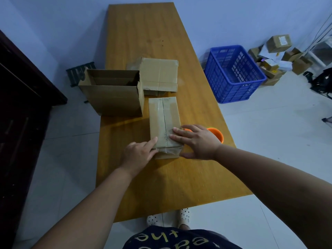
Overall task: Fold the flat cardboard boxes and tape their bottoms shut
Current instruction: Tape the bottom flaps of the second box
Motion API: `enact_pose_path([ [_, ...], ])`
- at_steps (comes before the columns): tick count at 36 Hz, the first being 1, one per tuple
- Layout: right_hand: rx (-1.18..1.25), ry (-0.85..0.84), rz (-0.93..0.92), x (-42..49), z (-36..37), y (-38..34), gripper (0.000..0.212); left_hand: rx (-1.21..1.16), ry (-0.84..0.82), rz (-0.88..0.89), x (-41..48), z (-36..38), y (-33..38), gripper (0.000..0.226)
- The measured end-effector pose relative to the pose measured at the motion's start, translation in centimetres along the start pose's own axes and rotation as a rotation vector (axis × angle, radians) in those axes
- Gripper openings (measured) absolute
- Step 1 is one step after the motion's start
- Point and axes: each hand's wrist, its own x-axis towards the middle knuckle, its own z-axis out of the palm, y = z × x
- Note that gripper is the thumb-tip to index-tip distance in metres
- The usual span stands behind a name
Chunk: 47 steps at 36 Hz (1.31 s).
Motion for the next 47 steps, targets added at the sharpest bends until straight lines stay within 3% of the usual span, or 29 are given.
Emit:
enact_pose_path([
  [6, 0.045, -0.068, -0.017, 0.1, -0.7, 0.1, 0.086, -0.056, -0.035, -0.025, -1.4, -0.2, -1.0, 0.063],
  [11, 0.121, -0.108, 0.041, 0.3, -1.3, -0.5, 0.08, -0.317, -0.018, -0.289, -1.0, -0.2, 0.4, 0.076],
  [15, 0.348, 0.019, 0.155, 0.8, -1.0, -1.6, 0.052, -0.376, 0.032, -0.379, 0.3, -0.2, 0.8, 0.045],
  [19, 0.378, 0.071, 0.199, 1.3, -1.0, -2.1, 0.042, -0.262, -0.092, -0.396, 1.3, -0.4, 0.9, 0.017],
  [23, 0.332, 0.061, 0.201, 1.5, -1.1, -2.0, 0.043, -0.307, -0.129, -0.437, 2.1, -0.4, 1.1, 0.026],
  [28, 0.311, 0.055, 0.181, 1.4, -1.2, -2.0, 0.045, -0.363, -0.181, -0.464, 1.9, -0.1, 0.9, 0.054],
  [37, 0.264, 0.056, 0.149, 1.3, -1.1, -1.7, 0.049, -0.41, -0.282, -0.394, 1.7, -0.4, 0.4, 0.062],
  [47, 0.161, 0.065, 0.039, 1.2, -0.6, -0.7, 0.052, -0.233, -0.376, -0.299, 1.9, -0.8, -0.9, 0.072],
])
